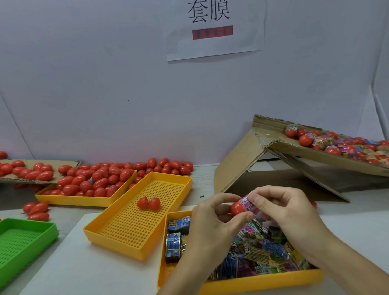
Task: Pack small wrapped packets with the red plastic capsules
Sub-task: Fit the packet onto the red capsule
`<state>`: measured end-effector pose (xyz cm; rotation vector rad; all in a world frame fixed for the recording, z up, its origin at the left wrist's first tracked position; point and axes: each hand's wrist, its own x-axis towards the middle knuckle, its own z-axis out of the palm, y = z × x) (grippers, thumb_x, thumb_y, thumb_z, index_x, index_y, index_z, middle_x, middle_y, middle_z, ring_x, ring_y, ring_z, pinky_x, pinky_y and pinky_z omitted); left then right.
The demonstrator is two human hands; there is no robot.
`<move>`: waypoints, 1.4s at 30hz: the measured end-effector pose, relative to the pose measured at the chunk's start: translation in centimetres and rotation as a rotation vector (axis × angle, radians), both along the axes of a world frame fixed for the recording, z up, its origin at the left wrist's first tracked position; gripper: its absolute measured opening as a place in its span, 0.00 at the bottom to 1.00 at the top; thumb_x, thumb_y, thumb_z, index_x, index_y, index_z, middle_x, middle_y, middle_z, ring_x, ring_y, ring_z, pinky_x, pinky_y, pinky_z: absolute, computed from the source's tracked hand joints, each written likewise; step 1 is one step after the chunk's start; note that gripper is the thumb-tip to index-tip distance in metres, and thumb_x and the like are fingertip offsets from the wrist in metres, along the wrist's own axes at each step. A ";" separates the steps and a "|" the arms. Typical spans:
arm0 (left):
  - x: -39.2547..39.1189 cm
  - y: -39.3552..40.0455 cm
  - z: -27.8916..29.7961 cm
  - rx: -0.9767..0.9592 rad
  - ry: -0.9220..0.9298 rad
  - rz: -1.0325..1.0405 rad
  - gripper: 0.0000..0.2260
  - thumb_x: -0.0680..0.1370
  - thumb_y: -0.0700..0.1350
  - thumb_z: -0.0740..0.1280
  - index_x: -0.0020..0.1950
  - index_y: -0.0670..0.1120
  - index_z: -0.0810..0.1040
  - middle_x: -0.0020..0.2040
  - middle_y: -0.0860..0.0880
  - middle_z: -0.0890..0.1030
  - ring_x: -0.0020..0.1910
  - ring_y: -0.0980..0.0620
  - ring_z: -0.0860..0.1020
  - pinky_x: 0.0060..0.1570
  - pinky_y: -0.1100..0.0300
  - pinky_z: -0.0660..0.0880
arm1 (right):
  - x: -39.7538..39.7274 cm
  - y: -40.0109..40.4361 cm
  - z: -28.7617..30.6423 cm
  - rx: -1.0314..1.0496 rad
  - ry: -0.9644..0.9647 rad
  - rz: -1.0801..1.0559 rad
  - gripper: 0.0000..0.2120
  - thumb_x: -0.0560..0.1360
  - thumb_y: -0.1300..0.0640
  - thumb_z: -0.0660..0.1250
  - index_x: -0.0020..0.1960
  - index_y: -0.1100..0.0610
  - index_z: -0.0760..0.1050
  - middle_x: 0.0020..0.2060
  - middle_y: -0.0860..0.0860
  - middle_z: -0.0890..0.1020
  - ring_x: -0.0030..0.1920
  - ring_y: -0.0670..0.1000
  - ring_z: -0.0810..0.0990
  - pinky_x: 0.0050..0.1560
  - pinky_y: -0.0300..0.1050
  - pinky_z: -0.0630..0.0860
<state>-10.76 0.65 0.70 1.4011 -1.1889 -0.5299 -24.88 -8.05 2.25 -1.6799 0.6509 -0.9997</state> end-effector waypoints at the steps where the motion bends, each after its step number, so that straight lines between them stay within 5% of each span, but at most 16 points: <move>1: 0.0 0.0 0.0 -0.001 -0.002 0.004 0.18 0.71 0.47 0.77 0.60 0.48 0.81 0.50 0.49 0.85 0.49 0.53 0.85 0.50 0.56 0.82 | 0.0 0.0 0.0 0.015 -0.005 -0.001 0.13 0.65 0.44 0.70 0.45 0.50 0.85 0.38 0.52 0.86 0.39 0.50 0.83 0.36 0.42 0.81; 10: 0.1 0.0 -0.1 0.006 -0.083 0.058 0.19 0.70 0.48 0.78 0.59 0.47 0.82 0.48 0.48 0.85 0.45 0.52 0.85 0.47 0.57 0.83 | 0.2 0.3 0.1 -0.023 -0.017 0.029 0.12 0.65 0.47 0.70 0.43 0.51 0.85 0.39 0.47 0.86 0.42 0.43 0.84 0.37 0.34 0.78; 25: -0.2 0.1 0.1 -0.070 -0.166 0.049 0.15 0.74 0.49 0.74 0.59 0.48 0.82 0.45 0.50 0.86 0.43 0.55 0.84 0.47 0.58 0.83 | 0.4 0.3 -0.1 -0.225 0.031 -0.056 0.10 0.66 0.46 0.71 0.41 0.50 0.86 0.41 0.44 0.83 0.46 0.46 0.82 0.41 0.43 0.82; 31: 0.1 -0.1 0.1 -0.096 0.069 -0.012 0.09 0.76 0.46 0.73 0.55 0.48 0.82 0.44 0.46 0.86 0.43 0.50 0.86 0.48 0.54 0.83 | 0.3 0.1 -0.3 -0.301 0.041 -0.030 0.06 0.71 0.50 0.72 0.48 0.46 0.84 0.46 0.42 0.83 0.49 0.45 0.82 0.43 0.46 0.83; 34: 0.3 -0.1 0.1 -0.097 0.209 -0.045 0.11 0.76 0.45 0.72 0.56 0.43 0.82 0.45 0.44 0.87 0.46 0.47 0.86 0.49 0.53 0.83 | 0.3 0.0 -0.8 -0.451 0.123 -0.018 0.15 0.72 0.58 0.76 0.55 0.42 0.81 0.50 0.39 0.79 0.52 0.44 0.80 0.42 0.43 0.81; 42: 0.4 -0.2 -0.1 -0.088 0.250 -0.064 0.13 0.76 0.47 0.72 0.57 0.44 0.81 0.45 0.45 0.87 0.44 0.46 0.86 0.46 0.54 0.83 | 0.9 0.6 -1.5 -0.682 0.217 -0.126 0.22 0.67 0.41 0.72 0.60 0.39 0.74 0.53 0.37 0.73 0.54 0.42 0.77 0.43 0.44 0.81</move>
